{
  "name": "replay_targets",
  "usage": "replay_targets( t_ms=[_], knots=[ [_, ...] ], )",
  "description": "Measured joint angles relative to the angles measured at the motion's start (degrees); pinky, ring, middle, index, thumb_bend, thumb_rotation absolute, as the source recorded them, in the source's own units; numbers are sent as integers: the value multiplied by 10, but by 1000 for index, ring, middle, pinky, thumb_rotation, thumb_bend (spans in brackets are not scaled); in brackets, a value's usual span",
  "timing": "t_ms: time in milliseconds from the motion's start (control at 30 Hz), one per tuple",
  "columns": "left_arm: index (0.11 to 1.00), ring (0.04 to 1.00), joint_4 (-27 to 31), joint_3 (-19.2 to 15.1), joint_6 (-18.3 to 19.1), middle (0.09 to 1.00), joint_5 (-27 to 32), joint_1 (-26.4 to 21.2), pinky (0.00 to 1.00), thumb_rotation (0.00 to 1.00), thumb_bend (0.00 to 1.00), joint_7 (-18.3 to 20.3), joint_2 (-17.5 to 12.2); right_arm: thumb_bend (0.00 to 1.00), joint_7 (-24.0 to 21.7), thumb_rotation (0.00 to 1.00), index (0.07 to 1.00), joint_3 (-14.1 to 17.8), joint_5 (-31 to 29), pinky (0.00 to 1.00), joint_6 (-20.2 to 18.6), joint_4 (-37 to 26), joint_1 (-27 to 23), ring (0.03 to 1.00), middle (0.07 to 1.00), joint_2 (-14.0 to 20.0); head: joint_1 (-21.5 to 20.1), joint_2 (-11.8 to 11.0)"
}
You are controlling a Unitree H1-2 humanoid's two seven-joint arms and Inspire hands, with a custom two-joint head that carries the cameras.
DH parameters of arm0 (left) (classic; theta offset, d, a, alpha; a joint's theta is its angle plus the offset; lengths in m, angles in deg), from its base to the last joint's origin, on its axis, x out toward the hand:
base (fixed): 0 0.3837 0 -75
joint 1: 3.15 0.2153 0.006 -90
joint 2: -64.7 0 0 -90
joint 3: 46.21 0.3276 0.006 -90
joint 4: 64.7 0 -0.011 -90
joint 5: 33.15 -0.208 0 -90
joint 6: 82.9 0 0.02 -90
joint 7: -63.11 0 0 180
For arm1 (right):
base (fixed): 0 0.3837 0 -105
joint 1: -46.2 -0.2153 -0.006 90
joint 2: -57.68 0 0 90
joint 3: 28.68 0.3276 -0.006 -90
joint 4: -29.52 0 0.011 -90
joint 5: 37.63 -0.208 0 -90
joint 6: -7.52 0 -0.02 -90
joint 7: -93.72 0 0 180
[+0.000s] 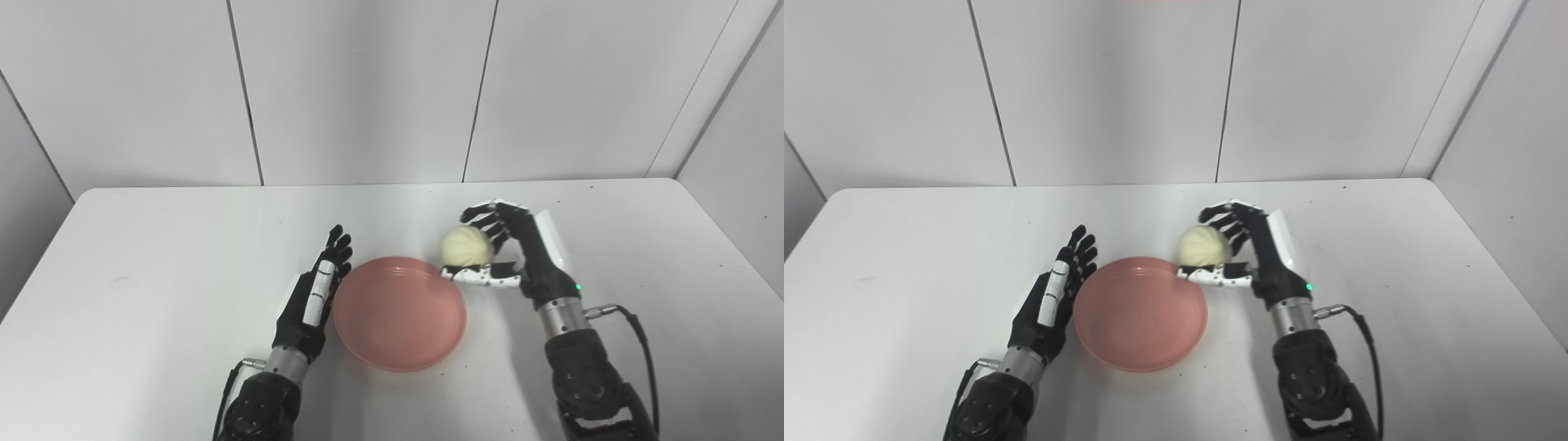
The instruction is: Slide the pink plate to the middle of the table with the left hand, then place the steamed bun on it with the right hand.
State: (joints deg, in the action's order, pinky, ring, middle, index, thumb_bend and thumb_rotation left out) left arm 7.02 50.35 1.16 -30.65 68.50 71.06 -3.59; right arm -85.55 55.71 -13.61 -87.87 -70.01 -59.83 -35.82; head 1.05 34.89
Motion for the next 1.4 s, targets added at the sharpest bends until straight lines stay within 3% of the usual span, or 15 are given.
replay_targets(
  t_ms=[67,133,300,533,633,833,933,967,1000,1067,1100,1200,1333,1400],
  knots=[
    [1000,1000,-3,0,-2,1000,-5,-2,1000,1000,669,-4,2,513,0,0,519,-9,2,184,0,0,-1,442,428,-2,3,3],
    [1000,1000,-4,0,-6,1000,-7,-2,1000,1000,671,-9,2,506,-2,0,539,-18,6,211,0,0,0,365,460,-5,3,4],
    [1000,997,-6,0,-18,996,-17,-2,1000,1000,648,-18,5,506,-12,0,544,-42,8,232,2,22,0,352,465,-6,1,6],
    [1000,1000,-9,3,-22,998,-19,-3,1000,1000,646,-31,13,515,-11,0,486,-74,36,177,46,88,10,401,501,-1,-1,7],
    [1000,997,-9,4,-22,999,-19,-3,1000,1000,649,-32,14,506,-9,0,533,-81,52,215,60,103,13,355,450,4,-3,8],
    [1000,1000,-8,4,-22,1000,-19,-3,1000,1000,641,-33,16,505,2,0,546,-96,89,259,84,125,10,359,454,14,-6,8],
    [1000,995,-8,4,-22,998,-19,-2,1000,1000,646,-33,17,508,10,0,552,-101,103,401,99,133,7,402,502,18,-8,9],
    [1000,992,-8,4,-22,996,-19,-2,1000,1000,654,-34,17,528,11,44,572,-104,109,498,104,132,7,562,636,21,-8,7],
    [999,992,-8,4,-22,995,-19,-2,1000,1000,664,-35,17,580,11,14,717,-106,113,594,107,131,7,699,751,24,-8,7],
    [998,992,-9,4,-22,995,-20,-3,1000,1000,668,-37,17,593,6,5,765,-109,115,625,108,126,7,746,792,28,-9,7],
    [999,997,-9,4,-22,998,-20,-3,1000,1000,662,-37,17,595,1,114,825,-109,114,686,108,125,7,822,863,30,-9,7],
    [1000,997,-10,4,-22,998,-20,-3,1000,1000,651,-37,17,600,-17,298,884,-109,105,813,108,117,8,911,930,35,-9,6],
    [1000,996,-10,4,-22,995,-20,-3,1000,1000,643,-37,17,610,-21,408,901,-110,101,923,124,113,8,959,962,42,-10,7],
    [1000,993,-10,4,-22,992,-20,-3,1000,1000,639,-37,17,619,-21,520,910,-110,105,968,127,113,8,977,976,44,-11,7]
  ],
)
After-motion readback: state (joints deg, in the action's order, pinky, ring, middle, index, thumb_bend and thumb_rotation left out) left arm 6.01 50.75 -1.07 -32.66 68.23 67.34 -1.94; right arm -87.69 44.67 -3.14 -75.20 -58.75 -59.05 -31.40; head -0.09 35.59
